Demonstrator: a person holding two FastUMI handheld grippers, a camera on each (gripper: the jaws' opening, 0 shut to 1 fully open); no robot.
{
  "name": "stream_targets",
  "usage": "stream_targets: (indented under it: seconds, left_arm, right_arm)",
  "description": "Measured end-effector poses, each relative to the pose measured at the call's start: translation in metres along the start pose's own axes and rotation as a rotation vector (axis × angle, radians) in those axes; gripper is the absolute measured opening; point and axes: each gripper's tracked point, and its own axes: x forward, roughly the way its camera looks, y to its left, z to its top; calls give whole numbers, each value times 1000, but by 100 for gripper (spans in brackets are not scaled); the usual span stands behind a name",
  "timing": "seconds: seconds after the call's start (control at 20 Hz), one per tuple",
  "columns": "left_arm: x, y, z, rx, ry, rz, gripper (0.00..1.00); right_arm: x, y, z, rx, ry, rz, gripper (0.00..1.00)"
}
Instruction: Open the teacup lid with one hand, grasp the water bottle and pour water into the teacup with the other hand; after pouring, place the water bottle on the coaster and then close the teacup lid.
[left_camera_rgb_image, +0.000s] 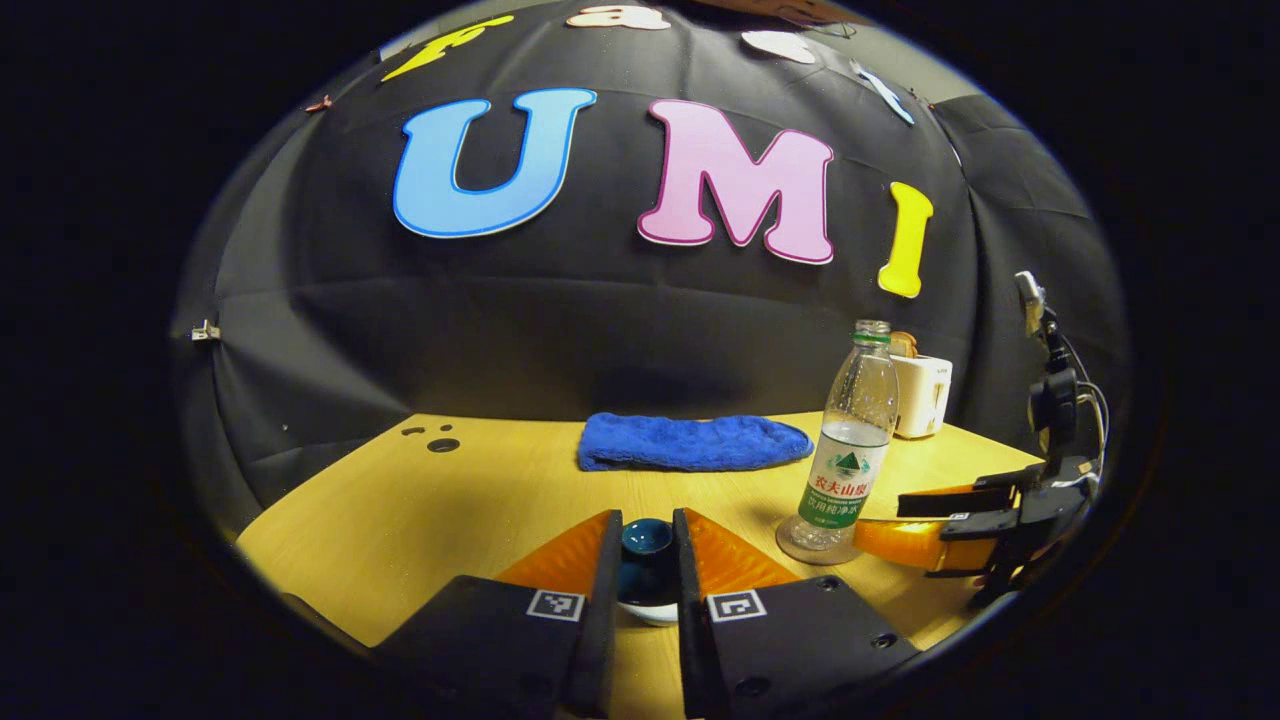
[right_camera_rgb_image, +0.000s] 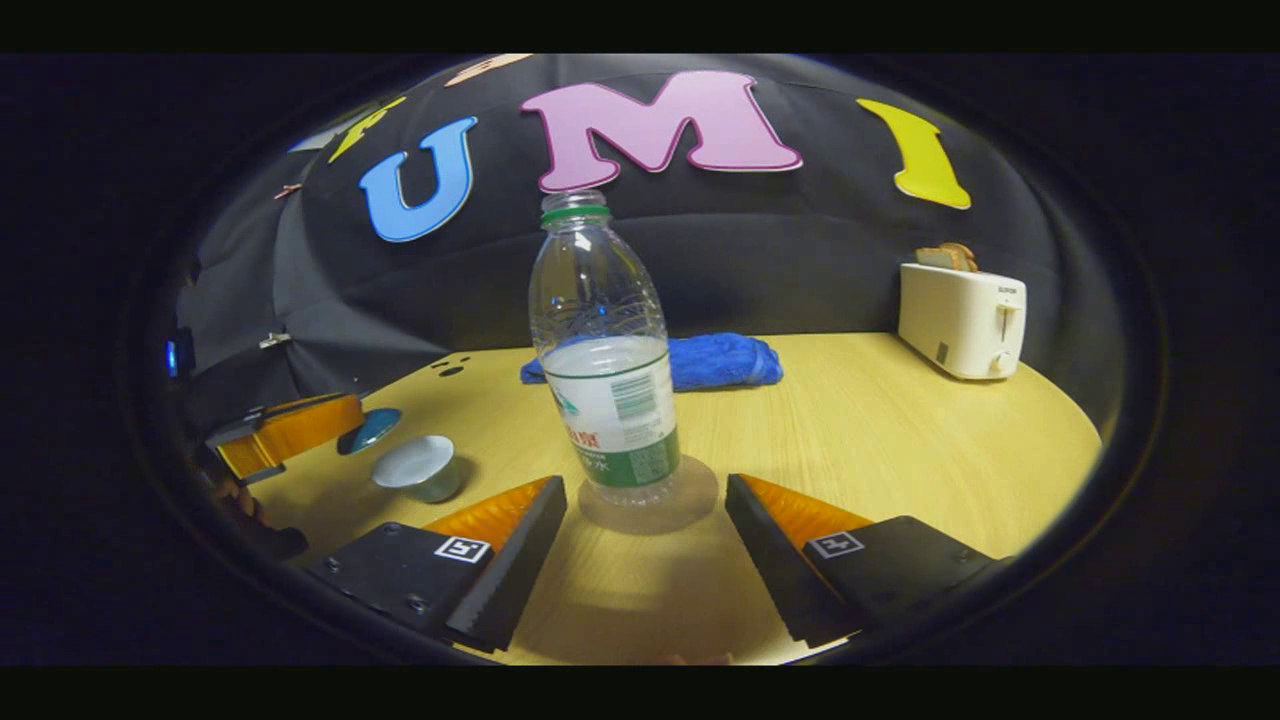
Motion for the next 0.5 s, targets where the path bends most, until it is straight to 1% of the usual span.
stream_targets:
  seconds: [0.05,0.1,0.2,0.25,0.3,0.5]
  left_arm:
    - [2,-2,-5,-8,11,-3,27]
    - [5,-4,-8,-15,17,-7,30]
    - [9,-7,-14,-11,27,-11,30]
    - [12,-8,-18,-4,32,-13,27]
    - [14,-8,-21,-1,41,-16,31]
    - [18,-9,-32,-4,73,-23,31]
  right_arm:
    - [-5,-4,1,9,-1,-6,99]
    - [-9,-7,2,15,-3,-15,99]
    - [-16,-13,5,20,-7,-26,99]
    - [-19,-15,7,17,-11,-32,99]
    - [-21,-18,9,12,-14,-42,99]
    - [-24,-29,17,9,-31,-71,99]
